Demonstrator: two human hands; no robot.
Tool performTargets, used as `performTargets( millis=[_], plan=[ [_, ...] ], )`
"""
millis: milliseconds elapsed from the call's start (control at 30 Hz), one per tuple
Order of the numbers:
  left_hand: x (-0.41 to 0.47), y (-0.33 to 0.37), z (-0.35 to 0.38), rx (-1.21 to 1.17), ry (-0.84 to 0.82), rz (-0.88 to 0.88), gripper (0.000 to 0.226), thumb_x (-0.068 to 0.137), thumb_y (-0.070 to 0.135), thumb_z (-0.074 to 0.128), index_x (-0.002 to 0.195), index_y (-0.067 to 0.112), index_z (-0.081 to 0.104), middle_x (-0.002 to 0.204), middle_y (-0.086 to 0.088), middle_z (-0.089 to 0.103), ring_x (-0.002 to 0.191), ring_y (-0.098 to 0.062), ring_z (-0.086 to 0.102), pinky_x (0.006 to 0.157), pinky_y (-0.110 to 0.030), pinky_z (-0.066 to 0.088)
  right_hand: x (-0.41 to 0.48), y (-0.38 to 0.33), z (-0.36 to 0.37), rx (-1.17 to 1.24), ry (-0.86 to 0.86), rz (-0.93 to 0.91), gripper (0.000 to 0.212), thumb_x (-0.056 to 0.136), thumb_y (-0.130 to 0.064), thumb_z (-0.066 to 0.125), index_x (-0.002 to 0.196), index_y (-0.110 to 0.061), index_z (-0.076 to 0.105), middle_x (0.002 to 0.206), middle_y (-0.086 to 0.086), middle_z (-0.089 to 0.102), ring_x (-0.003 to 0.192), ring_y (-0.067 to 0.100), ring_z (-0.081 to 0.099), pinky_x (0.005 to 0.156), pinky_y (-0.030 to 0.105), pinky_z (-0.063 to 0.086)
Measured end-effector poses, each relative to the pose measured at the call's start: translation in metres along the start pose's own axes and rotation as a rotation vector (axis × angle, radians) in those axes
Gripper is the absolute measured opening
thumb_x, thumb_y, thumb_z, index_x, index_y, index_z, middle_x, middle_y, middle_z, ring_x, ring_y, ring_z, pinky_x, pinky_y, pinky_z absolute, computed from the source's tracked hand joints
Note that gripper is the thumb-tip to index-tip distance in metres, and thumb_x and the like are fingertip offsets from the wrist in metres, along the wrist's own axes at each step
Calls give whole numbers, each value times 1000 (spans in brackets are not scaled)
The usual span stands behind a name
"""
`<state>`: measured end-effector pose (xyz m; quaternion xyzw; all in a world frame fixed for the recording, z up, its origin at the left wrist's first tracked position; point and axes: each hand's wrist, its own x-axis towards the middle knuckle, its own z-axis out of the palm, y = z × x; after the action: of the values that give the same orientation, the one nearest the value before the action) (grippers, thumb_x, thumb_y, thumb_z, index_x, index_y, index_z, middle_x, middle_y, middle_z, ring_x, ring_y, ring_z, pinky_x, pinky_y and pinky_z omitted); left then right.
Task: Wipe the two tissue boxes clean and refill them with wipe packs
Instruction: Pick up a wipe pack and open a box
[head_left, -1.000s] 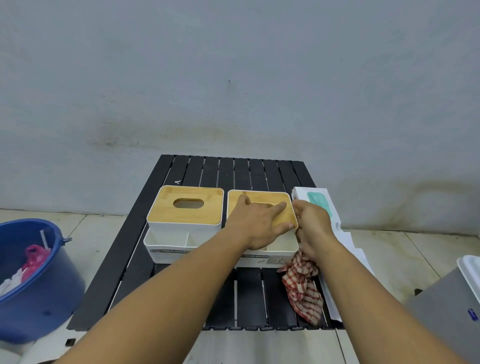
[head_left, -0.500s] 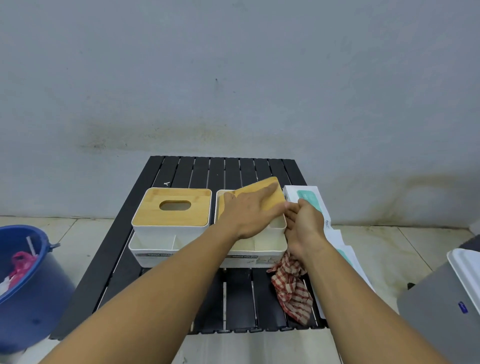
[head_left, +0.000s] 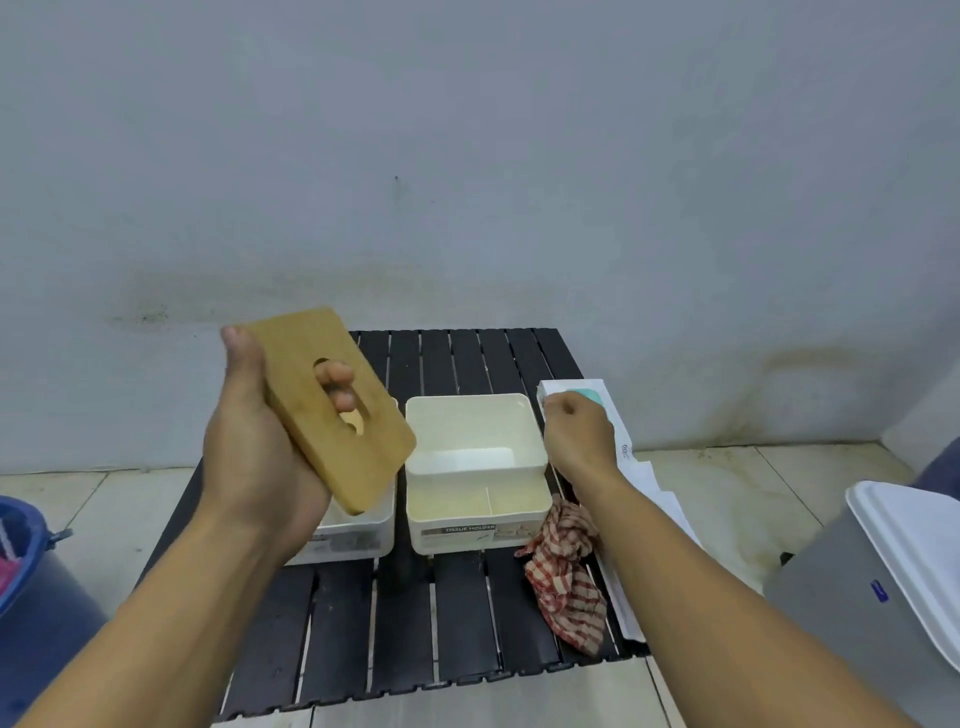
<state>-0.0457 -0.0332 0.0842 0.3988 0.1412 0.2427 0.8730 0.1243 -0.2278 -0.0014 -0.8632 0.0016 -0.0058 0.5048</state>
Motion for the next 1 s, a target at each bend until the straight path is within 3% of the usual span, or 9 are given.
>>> performTargets(
  millis=[67, 200, 300, 433, 500, 667, 733, 867, 1000],
  plan=[
    [-6, 1, -11, -9, 7, 1, 68, 101, 70, 35, 100, 22, 84, 87, -5, 64, 70, -18, 51, 74, -40, 60, 21, 3, -4, -80, 70, -17, 31, 100, -15, 41, 74, -17, 57, 78, 0, 58, 70, 18, 50, 57, 28, 37],
    [2, -7, -25, -29, 26, -48, 70, 100, 72, 36, 129, 19, 71, 95, -6, 67, 73, -18, 51, 89, -45, 52, 71, 30, -8, -374, 103, -27, 20, 95, -19, 54, 107, -13, 68, 111, 8, 68, 104, 30, 61, 83, 33, 50],
    [13, -14, -27, 10, 25, -90, 74, 96, 74, 37, 136, 19, 65, 107, -10, 72, 74, -19, 54, 77, -45, 61, 96, 45, -6, -672, 27, 45, 51, 90, -53, 62, 128, -19, 55, 126, 13, 60, 116, 37, 53, 95, 43, 46],
    [36, -19, -33, 114, 46, -132, 76, 97, 76, 33, 139, 18, 61, 121, -16, 75, 73, -20, 55, 88, -45, 54, 112, 52, 5, -775, -53, 150, 97, 69, -86, 59, 141, -25, 31, 132, 16, 49, 121, 42, 49, 97, 51, 40],
    [47, -19, -38, 135, 98, -167, 76, 99, 73, 30, 140, 14, 57, 116, -18, 76, 70, -21, 54, 90, -46, 52, 118, 54, 10, -785, -70, 159, 102, 66, -84, 63, 142, -26, 25, 130, 17, 49, 119, 42, 50, 95, 51, 42],
    [63, -16, -57, 170, 200, -285, 70, 103, 68, 33, 144, 14, 52, 112, -21, 77, 74, -26, 67, 88, -45, 57, 123, 59, 14, -713, 22, 150, 88, 72, -61, 76, 135, -20, 30, 126, 18, 47, 117, 42, 49, 94, 49, 43],
    [64, -14, -60, 251, 215, -287, 63, 103, 65, 38, 136, 15, 61, 109, -19, 78, 78, -27, 74, 83, -46, 59, 124, 59, 15, -685, 41, 137, 87, 72, -59, 77, 134, -19, 31, 126, 19, 48, 117, 42, 49, 94, 50, 43],
    [59, -10, -54, 441, 252, -197, 42, 105, 55, 46, 113, 18, 65, 79, -3, 80, 74, -23, 77, 84, -49, 58, 123, 44, 10, -607, 78, 53, 80, 74, -58, 77, 129, -17, 35, 125, 20, 49, 115, 42, 50, 95, 52, 45],
    [56, -8, -53, 532, 263, -194, 36, 105, 49, 50, 108, 17, 66, 95, -8, 75, 95, -29, 71, 92, -50, 56, 117, 8, 1, -559, 96, -42, 75, 74, -55, 77, 126, -17, 39, 125, 18, 50, 116, 42, 49, 97, 51, 43]
  ],
)
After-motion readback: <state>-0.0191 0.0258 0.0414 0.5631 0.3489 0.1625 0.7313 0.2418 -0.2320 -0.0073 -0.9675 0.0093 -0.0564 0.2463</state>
